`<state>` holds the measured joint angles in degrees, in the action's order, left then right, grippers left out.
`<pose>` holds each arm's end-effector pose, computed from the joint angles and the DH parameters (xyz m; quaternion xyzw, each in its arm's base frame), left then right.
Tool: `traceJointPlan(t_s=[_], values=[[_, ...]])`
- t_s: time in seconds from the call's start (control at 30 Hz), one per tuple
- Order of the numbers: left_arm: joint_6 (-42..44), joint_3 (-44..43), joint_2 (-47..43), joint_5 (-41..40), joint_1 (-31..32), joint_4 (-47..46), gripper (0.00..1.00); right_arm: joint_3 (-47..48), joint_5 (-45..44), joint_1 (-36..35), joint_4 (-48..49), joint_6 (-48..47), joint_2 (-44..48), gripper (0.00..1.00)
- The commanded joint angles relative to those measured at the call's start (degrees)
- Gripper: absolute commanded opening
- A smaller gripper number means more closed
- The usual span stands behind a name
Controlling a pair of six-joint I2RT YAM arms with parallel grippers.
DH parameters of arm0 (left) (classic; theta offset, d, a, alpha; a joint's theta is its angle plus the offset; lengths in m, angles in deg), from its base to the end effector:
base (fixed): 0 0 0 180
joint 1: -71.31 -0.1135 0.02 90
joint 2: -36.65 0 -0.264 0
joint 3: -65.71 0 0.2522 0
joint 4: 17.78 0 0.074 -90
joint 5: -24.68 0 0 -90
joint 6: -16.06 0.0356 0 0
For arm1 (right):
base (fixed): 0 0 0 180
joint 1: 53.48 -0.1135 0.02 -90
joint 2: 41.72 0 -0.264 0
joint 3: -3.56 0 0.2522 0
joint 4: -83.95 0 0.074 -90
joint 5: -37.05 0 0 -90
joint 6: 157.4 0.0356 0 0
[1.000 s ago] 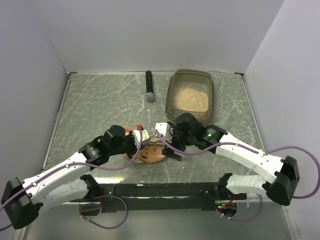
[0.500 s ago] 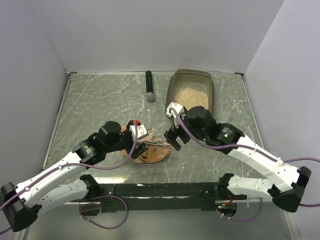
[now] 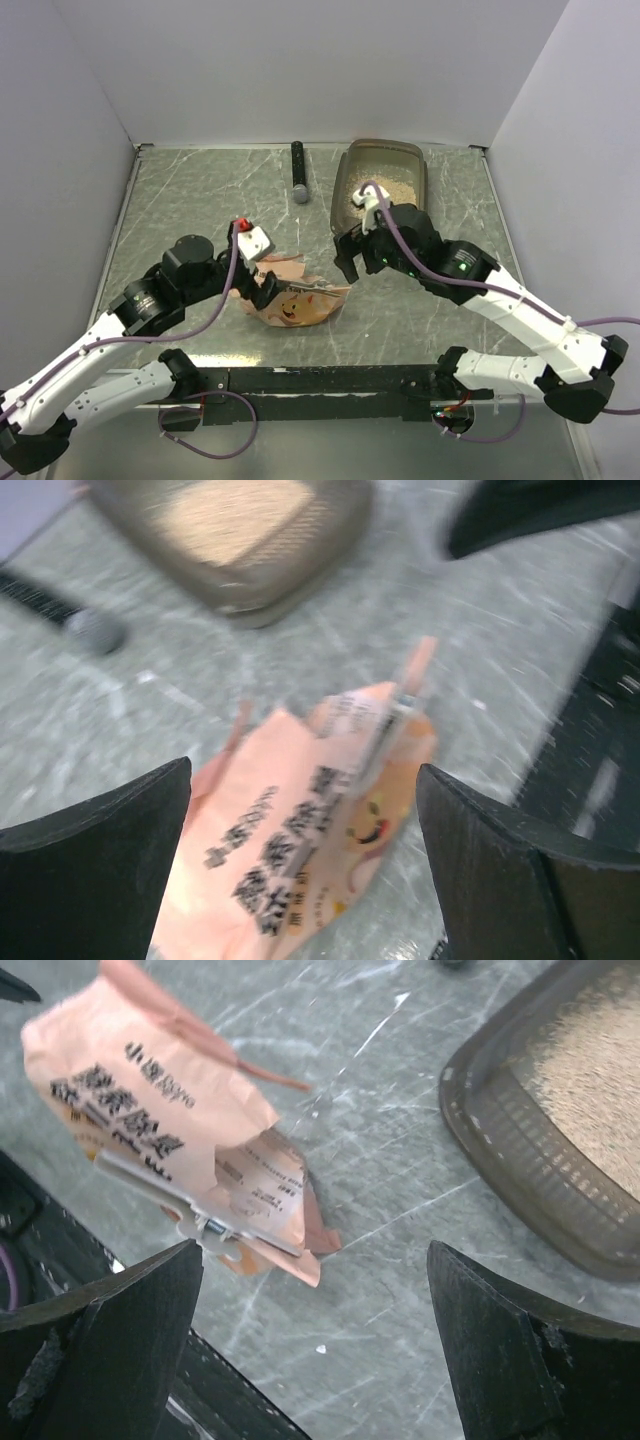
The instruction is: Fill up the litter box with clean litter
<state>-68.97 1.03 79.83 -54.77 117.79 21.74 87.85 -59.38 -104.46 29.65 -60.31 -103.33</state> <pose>0.1094 -0.1247 0.3529 0.3984 0.7024 -0.2769 0.5208 0.1418 0.1687 0.3856 -0.3004 0.8187 0.1935 0.4495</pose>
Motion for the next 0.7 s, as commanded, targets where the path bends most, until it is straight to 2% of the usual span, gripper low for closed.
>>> traceJointPlan(t_s=[0.0, 0.07, 0.2, 0.53, 0.67], values=[[-4.5, -4.5, 2.6, -18.8, -0.2, 2.6, 0.97, -1.8, -10.3, 0.0, 2.7, 7.1, 4.7, 1.0], [-4.6, -5.9, 4.4, -21.4, -0.2, 4.2, 0.97, -1.7, -13.0, 0.0, 1.6, 9.6, 5.4, 1.0], [-12.4, -5.6, 3.0, -27.8, -0.2, 0.6, 0.97, -1.9, -14.8, 0.0, -0.9, 10.8, 6.1, 1.0], [-17.0, -8.1, 1.4, -25.3, -0.2, 0.1, 0.97, -3.7, -14.5, 0.1, -0.7, 11.4, 10.2, 1.0], [-18.0, -8.3, 1.6, -25.8, -0.2, 1.3, 0.97, -1.7, -20.3, 0.0, -3.1, 15.0, 9.3, 1.0]])
